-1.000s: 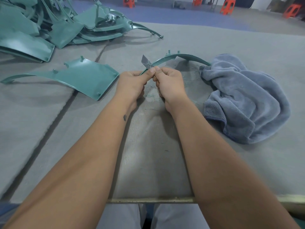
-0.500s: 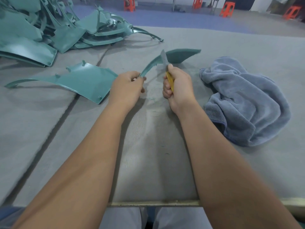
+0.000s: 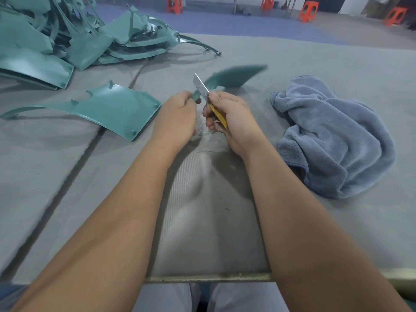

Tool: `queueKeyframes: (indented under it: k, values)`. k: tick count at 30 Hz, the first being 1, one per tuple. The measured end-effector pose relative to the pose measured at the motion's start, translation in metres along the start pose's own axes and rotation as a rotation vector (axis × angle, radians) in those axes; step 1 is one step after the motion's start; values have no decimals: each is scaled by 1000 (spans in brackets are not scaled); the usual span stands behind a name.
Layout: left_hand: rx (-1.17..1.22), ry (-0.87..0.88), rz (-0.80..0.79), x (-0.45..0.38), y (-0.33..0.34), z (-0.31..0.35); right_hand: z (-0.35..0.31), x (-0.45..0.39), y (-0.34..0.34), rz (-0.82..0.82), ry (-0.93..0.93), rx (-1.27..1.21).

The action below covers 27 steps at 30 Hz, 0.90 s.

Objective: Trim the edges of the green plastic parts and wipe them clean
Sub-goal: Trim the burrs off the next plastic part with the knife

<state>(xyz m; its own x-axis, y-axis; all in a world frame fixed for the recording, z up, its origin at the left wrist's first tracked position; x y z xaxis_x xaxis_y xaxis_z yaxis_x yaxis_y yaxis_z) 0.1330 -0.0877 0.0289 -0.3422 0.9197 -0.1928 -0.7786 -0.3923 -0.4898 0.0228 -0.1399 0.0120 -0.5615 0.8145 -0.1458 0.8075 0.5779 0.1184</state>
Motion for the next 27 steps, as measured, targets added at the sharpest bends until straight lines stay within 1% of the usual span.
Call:
queueKeyframes:
  k: [2, 6, 10, 12, 14, 17, 22, 24, 27]
  values:
    - [161, -89, 12, 1, 2, -6, 2, 0, 2, -3, 1, 26]
    - [367, -142, -102, 0, 15, -7, 3, -1, 3, 9, 8, 126]
    - [618, -269, -216, 5, 30, -15, 3, 0, 1, 21, 38, 131]
    - [698, -282, -245, 6, 33, -15, 5, 0, -2, 45, 66, 132]
    - [632, -270, -225, 5, 28, -14, 6, 0, -4, 53, 78, 119]
    - [474, -224, -148, 3, 16, -11, 7, 0, -4, 57, 75, 115]
    - [394, -143, -34, 4, 10, -7, 5, 0, -9, 140, 47, 159]
    - [369, -111, -32, 4, 9, -5, 4, 1, -10, 178, 29, 194]
    - [382, -83, -82, 4, 12, -1, 2, 2, -12, 226, 10, 243]
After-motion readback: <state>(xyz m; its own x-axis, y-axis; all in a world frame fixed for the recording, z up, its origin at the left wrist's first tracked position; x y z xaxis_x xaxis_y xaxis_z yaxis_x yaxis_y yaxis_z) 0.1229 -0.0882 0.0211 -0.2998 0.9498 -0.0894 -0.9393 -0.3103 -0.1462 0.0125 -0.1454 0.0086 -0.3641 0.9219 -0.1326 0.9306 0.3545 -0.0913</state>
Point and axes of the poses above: each hand's wrist, its own x-axis away from the middle knuckle, its own y-axis out of the palm, z = x × y, the point moved 10 cm from there along -x, towards the middle knuckle, and after that the axes turned 6 degrees about -z, right-handed, at the moved point
